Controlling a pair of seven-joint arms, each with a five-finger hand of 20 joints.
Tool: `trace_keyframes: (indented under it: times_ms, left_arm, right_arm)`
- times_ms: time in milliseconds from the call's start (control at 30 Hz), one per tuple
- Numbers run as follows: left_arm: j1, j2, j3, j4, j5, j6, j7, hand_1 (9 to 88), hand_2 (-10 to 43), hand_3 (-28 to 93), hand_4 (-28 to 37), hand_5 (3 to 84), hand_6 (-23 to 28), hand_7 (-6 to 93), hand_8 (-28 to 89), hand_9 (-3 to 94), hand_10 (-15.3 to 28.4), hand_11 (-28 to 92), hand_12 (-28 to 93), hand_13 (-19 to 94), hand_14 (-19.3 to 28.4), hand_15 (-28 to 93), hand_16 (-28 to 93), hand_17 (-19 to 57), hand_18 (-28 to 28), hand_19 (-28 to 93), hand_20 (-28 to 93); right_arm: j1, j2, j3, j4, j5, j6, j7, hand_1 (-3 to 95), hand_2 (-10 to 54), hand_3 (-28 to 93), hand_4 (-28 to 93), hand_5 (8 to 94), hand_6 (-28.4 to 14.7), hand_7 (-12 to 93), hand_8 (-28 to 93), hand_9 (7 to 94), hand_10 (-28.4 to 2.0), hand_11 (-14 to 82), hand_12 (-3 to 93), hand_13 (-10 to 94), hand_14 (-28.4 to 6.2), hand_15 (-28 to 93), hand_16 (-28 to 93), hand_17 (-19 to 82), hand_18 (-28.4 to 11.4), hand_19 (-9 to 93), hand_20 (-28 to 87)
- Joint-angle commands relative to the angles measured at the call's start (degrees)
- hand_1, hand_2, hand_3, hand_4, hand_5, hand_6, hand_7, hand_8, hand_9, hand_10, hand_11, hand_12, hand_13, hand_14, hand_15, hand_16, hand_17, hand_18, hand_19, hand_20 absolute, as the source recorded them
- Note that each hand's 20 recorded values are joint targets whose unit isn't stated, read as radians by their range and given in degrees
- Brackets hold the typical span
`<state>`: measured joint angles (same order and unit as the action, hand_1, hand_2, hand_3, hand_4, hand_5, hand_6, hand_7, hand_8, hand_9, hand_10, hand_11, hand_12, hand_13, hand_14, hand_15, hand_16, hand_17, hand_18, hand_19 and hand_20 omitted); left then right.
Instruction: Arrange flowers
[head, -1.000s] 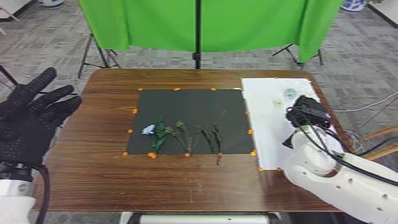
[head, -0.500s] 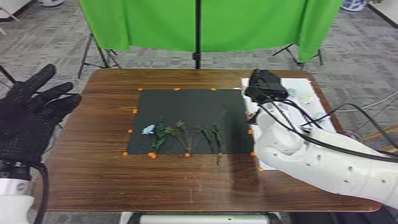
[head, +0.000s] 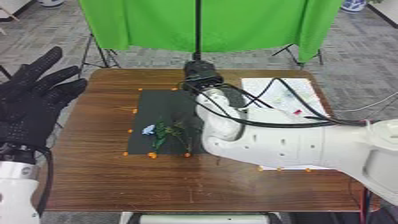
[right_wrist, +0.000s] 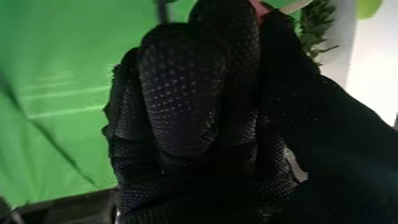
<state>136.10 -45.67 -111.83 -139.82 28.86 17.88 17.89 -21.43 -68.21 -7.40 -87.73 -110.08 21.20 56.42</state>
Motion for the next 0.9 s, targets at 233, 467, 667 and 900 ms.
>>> trace_keyframes:
  times_ms: [233, 467, 667, 900]
  left_arm:
    - [-4.8, 3.35, 2.62, 1.36, -0.01, -1.54, 1.23, 19.4, 6.3, 80, -28.3, 30.8, 8.2, 11.7, -7, 20.2, 21.9, 32, 9, 11, 24.9, 64, -13, -8.0, 21.5, 59, 18]
    - [-5.1, 3.29, 2.40, 1.43, 0.05, -2.32, 1.11, 18.8, 6.0, 81, -28.3, 31.5, 8.1, 12.1, -7, 19.6, 23.7, 30, 9, 6, 27.1, 66, -15, -9.5, 20.2, 58, 21]
    - [-4.9, 2.61, 2.60, 1.73, -0.05, -2.84, 0.85, 18.7, 5.6, 82, -28.3, 31.6, 7.7, 11.7, -7, 19.3, 23.0, 28, 8, 4, 24.2, 66, -17, -9.3, 18.3, 55, 22]
    - [-5.7, 3.02, 3.32, 2.06, -0.03, -3.68, 0.87, 18.6, 5.4, 82, -28.3, 31.3, 7.4, 12.1, -7, 19.0, 23.1, 28, 8, 3, 24.6, 67, -17, -9.6, 17.8, 54, 23]
  right_arm:
    - [10.9, -9.7, -13.1, 1.6, 0.4, 1.3, 2.6, 51.1, -9.5, 72, -28, 83.7, 2.6, 23, 5, 93.0, -7.3, 26.2, 26.9, 87, -3.0, 57, 19, 42, -17.3, 93, 5]
    - [8.9, -9.6, -12.2, 1.0, 1.8, 2.1, -0.5, 51.3, -9.5, 70, -28, 83.9, 3.4, 22, 3, 92.6, -7.4, 28.1, 26.0, 87, -2.9, 57, 20, 41, -16.9, 93, 4]
    - [8.7, -8.8, -14.5, 0.2, 0.6, 9.4, -4.6, 51.8, -9.5, 64, -28, 84.8, 6.8, 20, 0, 93.0, -6.8, 31.8, 20.5, 86, -2.3, 59, 20, 40, -15.9, 93, 4]
    - [8.6, -9.0, -14.8, 0.4, 1.1, 8.1, -3.6, 52.7, -9.5, 62, -28, 85.0, 7.5, 20, 0, 93.6, -6.6, 32.0, 20.0, 86, -2.1, 59, 20, 39, -15.7, 93, 4]
